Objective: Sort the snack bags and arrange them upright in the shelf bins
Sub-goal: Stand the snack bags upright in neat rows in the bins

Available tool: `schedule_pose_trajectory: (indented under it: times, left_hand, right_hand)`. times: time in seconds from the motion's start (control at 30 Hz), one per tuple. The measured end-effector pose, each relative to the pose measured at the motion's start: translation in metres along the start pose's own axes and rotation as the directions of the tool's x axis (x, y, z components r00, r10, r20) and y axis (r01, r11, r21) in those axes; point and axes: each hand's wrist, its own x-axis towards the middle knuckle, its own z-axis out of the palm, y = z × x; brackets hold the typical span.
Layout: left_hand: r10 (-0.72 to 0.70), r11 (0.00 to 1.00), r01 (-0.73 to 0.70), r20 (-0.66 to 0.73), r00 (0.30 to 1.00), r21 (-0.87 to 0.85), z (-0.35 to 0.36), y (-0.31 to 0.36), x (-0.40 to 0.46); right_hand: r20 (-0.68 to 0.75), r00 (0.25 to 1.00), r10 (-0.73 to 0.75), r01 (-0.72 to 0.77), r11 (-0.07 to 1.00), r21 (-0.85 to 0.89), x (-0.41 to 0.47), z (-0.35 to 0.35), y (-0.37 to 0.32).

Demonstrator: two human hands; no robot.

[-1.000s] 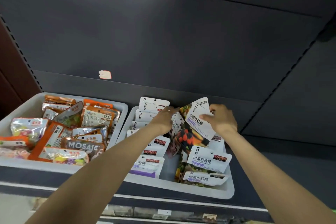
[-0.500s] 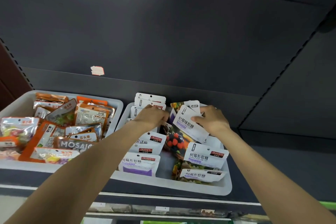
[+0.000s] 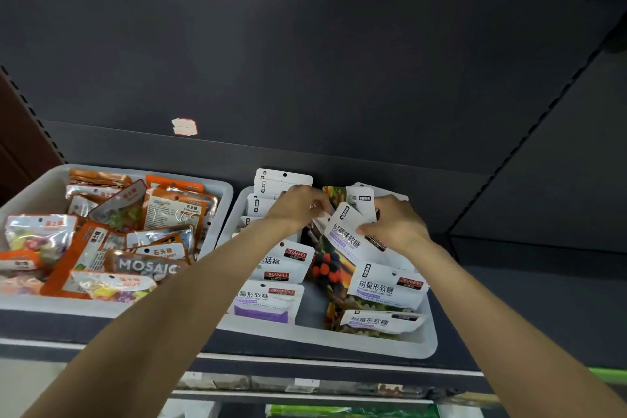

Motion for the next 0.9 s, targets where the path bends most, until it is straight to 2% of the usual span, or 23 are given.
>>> schedule_pose_trajectory:
  times: [0.17, 0.23, 0.3, 0.43, 0.53, 0.63, 0.9]
  left_hand:
    - [0.023, 0.988, -0.012, 0.07, 0.997, -0.153, -0.005, -0.005, -0.009]
    - [0.016, 0.974, 0.002, 0.079, 0.997, -0.226, -0.008, -0.01, -0.016]
    - [-0.007, 0.973, 0.034, 0.118, 0.993, -0.23, -0.008, -0.011, -0.02]
    - [-0.074, 0.982, 0.113, 0.244, 0.967, -0.152, -0.007, -0.002, -0.026]
    - [-0.029, 0.998, 0.012, 0.258, 0.966, 0.067, -0.006, 0.0, -0.033]
    - [0.063, 0.952, -0.114, 0.183, 0.981, 0.285, 0.002, -0.001, -0.034]
    - [0.179, 0.939, -0.205, 0.116, 0.977, 0.275, 0.005, -0.008, -0.04]
  right_hand:
    - [0.022, 0.999, -0.046, 0.043, 0.995, 0.091, 0.001, 0.018, -0.001]
    - [-0.04, 0.999, -0.028, 0.032, 0.994, 0.105, 0.002, 0.018, 0.001]
    - [-0.095, 0.995, -0.005, 0.017, 0.991, 0.13, 0.004, 0.015, 0.002]
    - [-0.12, 0.992, -0.049, 0.042, 0.997, -0.059, 0.003, 0.013, -0.005]
    - [-0.091, 0.993, -0.074, 0.057, 0.983, -0.176, 0.004, 0.013, -0.016]
    - [-0.084, 0.993, -0.088, 0.073, 0.983, -0.166, 0.007, 0.007, -0.024]
    - [0.066, 0.997, -0.044, 0.053, 0.989, -0.139, 0.006, 0.017, -0.023]
